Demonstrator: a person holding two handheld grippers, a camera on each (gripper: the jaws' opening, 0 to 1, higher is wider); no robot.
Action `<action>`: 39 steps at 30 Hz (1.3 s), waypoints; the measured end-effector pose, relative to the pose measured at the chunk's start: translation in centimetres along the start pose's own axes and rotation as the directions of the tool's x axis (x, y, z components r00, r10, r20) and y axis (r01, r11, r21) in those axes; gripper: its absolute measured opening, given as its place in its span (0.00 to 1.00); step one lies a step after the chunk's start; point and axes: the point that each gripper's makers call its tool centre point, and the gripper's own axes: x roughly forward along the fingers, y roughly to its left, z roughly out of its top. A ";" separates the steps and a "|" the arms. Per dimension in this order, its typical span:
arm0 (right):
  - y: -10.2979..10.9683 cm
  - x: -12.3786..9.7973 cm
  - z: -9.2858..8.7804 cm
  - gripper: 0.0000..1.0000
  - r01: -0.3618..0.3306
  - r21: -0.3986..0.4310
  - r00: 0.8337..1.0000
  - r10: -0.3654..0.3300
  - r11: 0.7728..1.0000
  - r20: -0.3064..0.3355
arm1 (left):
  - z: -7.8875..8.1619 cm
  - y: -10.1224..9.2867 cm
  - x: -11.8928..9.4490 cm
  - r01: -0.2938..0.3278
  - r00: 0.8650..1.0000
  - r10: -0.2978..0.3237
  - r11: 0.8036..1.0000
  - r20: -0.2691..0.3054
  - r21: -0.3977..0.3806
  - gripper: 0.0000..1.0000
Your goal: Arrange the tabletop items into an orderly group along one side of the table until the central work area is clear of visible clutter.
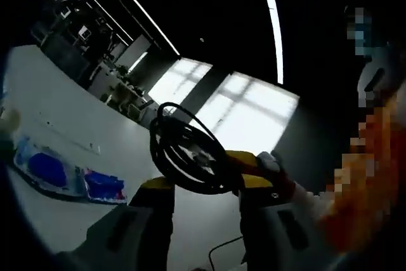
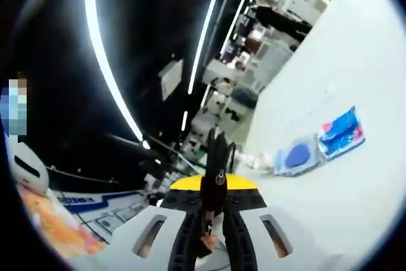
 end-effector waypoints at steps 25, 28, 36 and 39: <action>-20.1 1.2 -4.5 0.07 0.294 0.137 0.951 -0.275 0.946 -0.144 | 5.8 3.5 -6.1 -0.196 0.965 0.179 0.978 0.193 0.075 1.00; -20.6 1.6 -4.5 0.07 0.287 0.151 0.954 -0.268 0.946 -0.134 | 6.1 2.9 -5.7 -0.176 0.963 0.161 0.983 0.218 0.050 1.00; -22.5 1.5 -5.3 0.08 0.348 0.168 0.931 -0.320 0.922 -0.173 | 7.1 2.5 -5.7 -0.156 0.947 0.137 0.987 0.291 0.045 1.00; -23.2 1.2 -5.5 0.08 0.379 0.146 0.917 -0.351 0.914 -0.188 | 7.2 2.9 -5.8 -0.168 0.949 0.147 0.984 0.280 0.052 1.00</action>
